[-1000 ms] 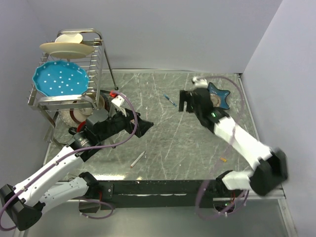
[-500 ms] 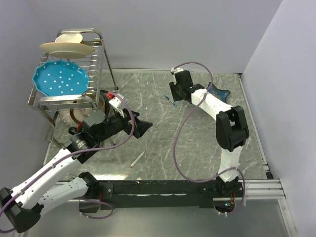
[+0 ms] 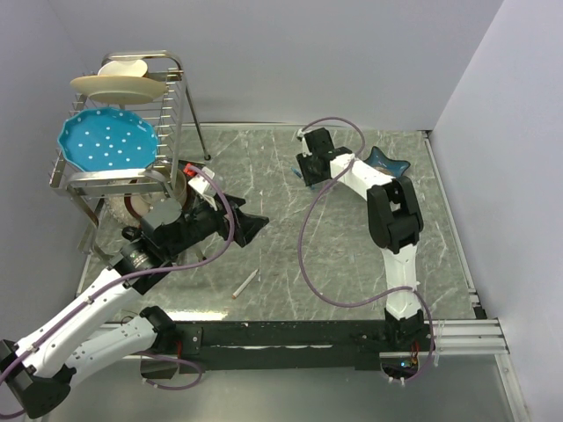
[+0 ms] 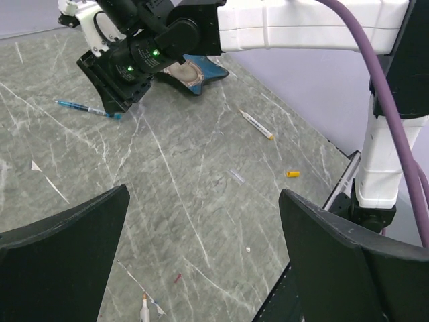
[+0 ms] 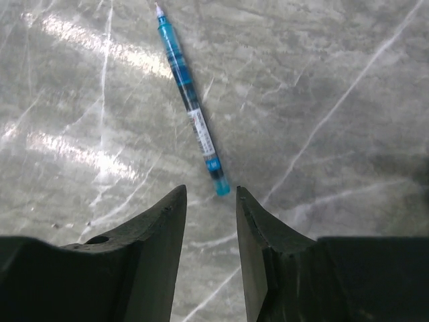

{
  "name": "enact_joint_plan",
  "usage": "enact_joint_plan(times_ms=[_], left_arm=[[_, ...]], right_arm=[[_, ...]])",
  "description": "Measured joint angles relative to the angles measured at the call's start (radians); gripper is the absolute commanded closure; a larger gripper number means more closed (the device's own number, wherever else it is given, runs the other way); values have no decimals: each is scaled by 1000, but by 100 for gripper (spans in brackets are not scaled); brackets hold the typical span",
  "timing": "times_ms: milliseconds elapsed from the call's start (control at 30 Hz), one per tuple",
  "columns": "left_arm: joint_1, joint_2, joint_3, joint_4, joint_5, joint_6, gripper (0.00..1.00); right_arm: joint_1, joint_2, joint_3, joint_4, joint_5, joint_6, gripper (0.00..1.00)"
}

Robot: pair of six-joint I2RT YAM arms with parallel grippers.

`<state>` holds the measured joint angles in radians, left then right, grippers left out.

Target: Insert the pens into the pen caps

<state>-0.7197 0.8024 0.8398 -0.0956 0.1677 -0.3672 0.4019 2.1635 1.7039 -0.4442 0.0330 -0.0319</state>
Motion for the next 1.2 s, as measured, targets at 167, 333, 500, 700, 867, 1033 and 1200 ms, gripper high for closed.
enact_joint_plan(times_ms=[167, 333, 500, 700, 867, 1033, 1200], left_arm=[[0, 6, 0, 0, 0, 6, 1], [0, 14, 0, 0, 1, 6, 1], [0, 14, 0, 0, 1, 6, 0], [0, 8, 0, 0, 1, 8, 1], [0, -21, 0, 2, 3, 13, 0], [0, -43, -4, 10, 13, 18, 1], [0, -61, -18, 24, 14, 25, 1]], right_arm=[[-2, 49, 63, -60, 0, -7, 57], [-3, 111, 150, -119, -2, -16, 58], [-3, 149, 199, -171, -8, -22, 58], [-3, 166, 228, -210, -19, -34, 62], [-5, 176, 237, -237, -30, -42, 73], [-9, 183, 252, -248, -44, -44, 95], [-10, 184, 253, -248, -45, -39, 100]])
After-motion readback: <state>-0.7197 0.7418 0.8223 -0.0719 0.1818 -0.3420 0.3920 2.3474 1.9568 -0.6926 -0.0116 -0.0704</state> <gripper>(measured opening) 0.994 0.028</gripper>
